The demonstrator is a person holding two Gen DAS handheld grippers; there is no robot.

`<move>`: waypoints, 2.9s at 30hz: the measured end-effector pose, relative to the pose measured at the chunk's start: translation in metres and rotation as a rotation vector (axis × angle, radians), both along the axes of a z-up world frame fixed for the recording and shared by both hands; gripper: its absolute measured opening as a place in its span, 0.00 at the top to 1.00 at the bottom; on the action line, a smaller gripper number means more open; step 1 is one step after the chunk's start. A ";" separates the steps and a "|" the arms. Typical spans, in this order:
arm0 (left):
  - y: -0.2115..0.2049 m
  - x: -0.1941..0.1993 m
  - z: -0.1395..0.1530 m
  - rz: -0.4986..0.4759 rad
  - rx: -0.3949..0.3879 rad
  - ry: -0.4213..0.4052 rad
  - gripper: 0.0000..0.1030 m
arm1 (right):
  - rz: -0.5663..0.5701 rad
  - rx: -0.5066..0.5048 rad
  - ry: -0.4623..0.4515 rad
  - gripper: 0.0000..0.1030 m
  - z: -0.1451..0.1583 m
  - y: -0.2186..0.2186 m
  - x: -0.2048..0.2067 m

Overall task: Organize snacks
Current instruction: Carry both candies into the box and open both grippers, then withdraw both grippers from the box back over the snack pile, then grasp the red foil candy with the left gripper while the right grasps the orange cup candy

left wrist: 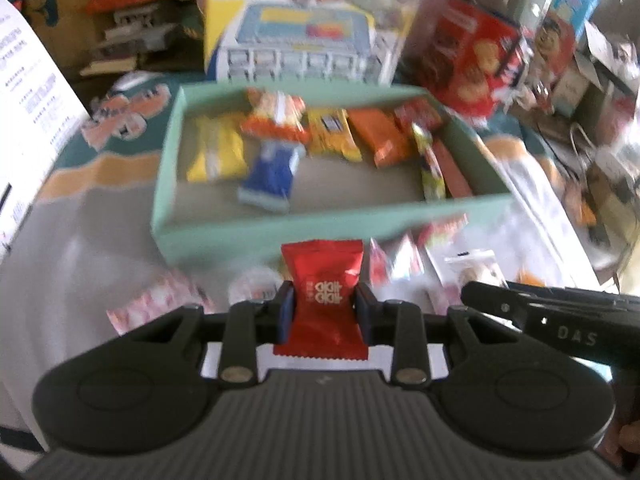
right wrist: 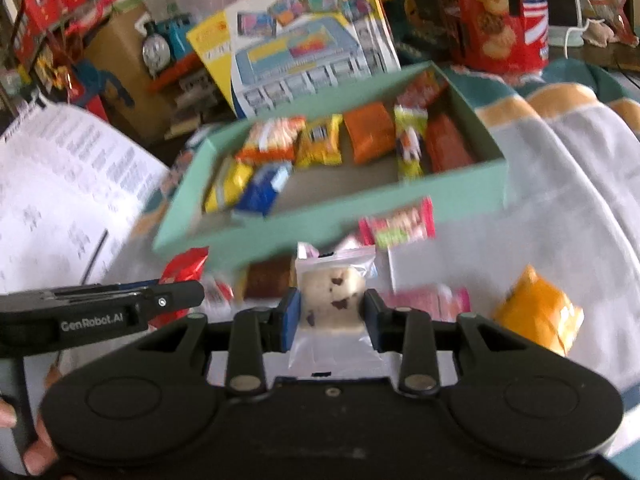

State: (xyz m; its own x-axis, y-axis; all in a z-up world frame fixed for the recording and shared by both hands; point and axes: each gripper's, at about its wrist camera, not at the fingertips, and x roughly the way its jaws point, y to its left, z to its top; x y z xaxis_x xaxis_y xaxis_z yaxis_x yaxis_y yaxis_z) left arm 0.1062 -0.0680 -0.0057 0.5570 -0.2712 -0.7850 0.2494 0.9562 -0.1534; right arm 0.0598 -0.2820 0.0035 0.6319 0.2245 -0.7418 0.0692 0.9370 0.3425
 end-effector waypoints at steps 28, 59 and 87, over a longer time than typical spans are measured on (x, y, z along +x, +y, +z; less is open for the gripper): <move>0.008 0.122 -0.045 0.138 0.100 0.083 0.12 | 0.033 0.060 0.026 0.16 -0.020 0.026 0.162; 0.004 -0.002 -0.010 0.082 0.107 0.033 0.00 | -0.105 0.076 0.029 0.00 0.011 -0.021 -0.006; 0.049 -0.076 -0.068 0.089 0.041 0.210 0.44 | 0.032 0.066 0.175 0.01 -0.023 0.048 -0.043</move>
